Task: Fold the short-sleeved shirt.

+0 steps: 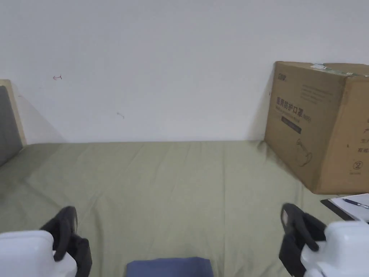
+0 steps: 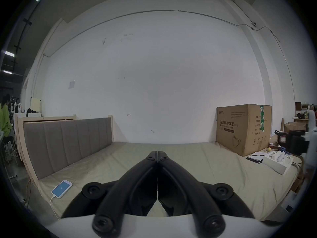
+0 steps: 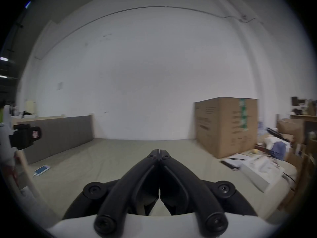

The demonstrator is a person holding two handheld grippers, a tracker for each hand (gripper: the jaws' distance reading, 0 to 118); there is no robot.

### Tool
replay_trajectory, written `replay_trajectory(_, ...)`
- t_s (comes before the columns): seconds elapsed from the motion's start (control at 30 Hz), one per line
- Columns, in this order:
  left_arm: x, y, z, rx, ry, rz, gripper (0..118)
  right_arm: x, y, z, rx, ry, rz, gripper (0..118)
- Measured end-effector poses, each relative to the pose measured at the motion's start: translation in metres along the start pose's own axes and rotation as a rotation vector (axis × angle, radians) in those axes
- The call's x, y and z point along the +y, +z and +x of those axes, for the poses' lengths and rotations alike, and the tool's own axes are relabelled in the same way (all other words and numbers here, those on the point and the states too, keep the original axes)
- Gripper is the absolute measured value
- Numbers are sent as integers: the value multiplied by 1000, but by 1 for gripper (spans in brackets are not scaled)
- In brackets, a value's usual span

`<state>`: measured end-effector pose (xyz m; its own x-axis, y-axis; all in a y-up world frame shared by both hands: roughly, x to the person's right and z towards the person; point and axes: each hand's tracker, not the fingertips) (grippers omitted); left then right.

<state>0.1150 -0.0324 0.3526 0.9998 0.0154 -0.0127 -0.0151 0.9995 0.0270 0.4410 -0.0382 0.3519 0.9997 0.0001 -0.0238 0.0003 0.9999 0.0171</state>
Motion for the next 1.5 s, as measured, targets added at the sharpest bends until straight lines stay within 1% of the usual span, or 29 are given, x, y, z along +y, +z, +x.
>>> replay_trajectory(0.07,1,-11,-10,-40,33,-101,0,3,-37,-5,176,-6,-136,0)
replay_trajectory(0.1,-3,-17,-16,-53,60,-165,0,-2,-62,-11,256,-27,-261,0)
replay_trajectory(0.17,-16,-26,-25,-43,112,-255,0,-27,-113,-20,381,-66,-606,0)
replay_trajectory(0.2,-25,-29,-30,-42,140,-276,0,-49,-133,-23,402,-109,-737,0)
replay_trajectory(0.23,-35,-31,-35,-41,161,-302,0,-73,-150,-24,405,-152,-834,0)
replay_trajectory(0.27,-44,-34,-38,-43,170,-329,0,-92,-162,-24,385,-174,-899,0)
replay_trajectory(0.33,-61,-47,-46,-41,187,-417,0,-126,-177,-23,306,-152,-996,0)
replay_trajectory(0.37,-69,-57,-49,-49,204,-463,0,-142,-180,-22,294,-130,-1038,0)
replay_trajectory(0.43,-88,-82,-56,-117,298,-580,0,-169,-189,-21,290,-101,-1112,0)
replay_trajectory(0.53,-119,-125,-63,-232,393,-749,0,-187,-188,-18,286,-140,-1130,0)
replay_trajectory(0.6,-136,-154,-68,-347,408,-855,2,-187,-188,-16,288,-160,-1104,0)
replay_trajectory(0.63,-147,-171,-73,-416,441,-910,13,-185,-186,-16,293,-160,-1103,0)
replay_trajectory(0.67,-155,-183,-77,-453,474,-958,31,-186,-185,-16,296,-159,-1102,0)
replay_trajectory(0.77,-192,-223,-97,-634,700,-1119,56,-188,-182,-13,314,-155,-1084,0)
replay_trajectory(0.83,-214,-236,-96,-690,801,-1198,113,-190,-181,-12,321,-158,-1074,0)
replay_trajectory(0.87,-224,-243,-98,-737,858,-1222,118,-191,-180,-13,322,-158,-1069,0)
replay_trajectory(0.97,-255,-259,-78,-793,1004,-1339,118,-193,-181,-15,326,-148,-1059,0)
replay_trajectory(1.03,-261,-264,-62,-877,1093,-1299,118,-195,-183,-17,329,-132,-1052,0)
replay_trajectory(1.1,-267,-272,-47,-948,1124,-1314,118,-195,-184,-18,329,-122,-1048,0)
replay_trajectory(1.17,-266,-269,-32,-923,1059,-1366,118,-195,-185,-17,329,-129,-1049,0)
replay_trajectory(1.2,-260,-267,-30,-895,981,-1343,118,-195,-185,-15,329,-138,-1050,0)
replay_trajectory(1.23,-255,-266,-29,-903,929,-1331,115,-195,-184,-13,331,-150,-1050,0)
replay_trajectory(1.27,-250,-264,-29,-895,893,-1327,103,-196,-184,-11,332,-163,-1050,0)
replay_trajectory(1.3,-244,-263,-31,-858,836,-1316,67,-196,-184,-10,332,-176,-1049,0)
replay_trajectory(1.33,-239,-261,-36,-792,772,-1304,19,-196,-183,-9,330,-185,-1048,0)
replay_trajectory(1.37,-239,-260,-35,-762,721,-1303,19,-196,-183,-7,332,-201,-1044,0)
replay_trajectory(1.4,-239,-258,-34,-776,763,-1317,19,-195,-182,-6,336,-227,-1036,0)
replay_trajectory(1.43,-238,-257,-35,-780,774,-1323,19,-195,-182,-7,329,-226,-1042,0)
replay_trajectory(1.5,-224,-254,-32,-753,737,-1308,19,-189,-177,-7,322,-236,-1025,0)
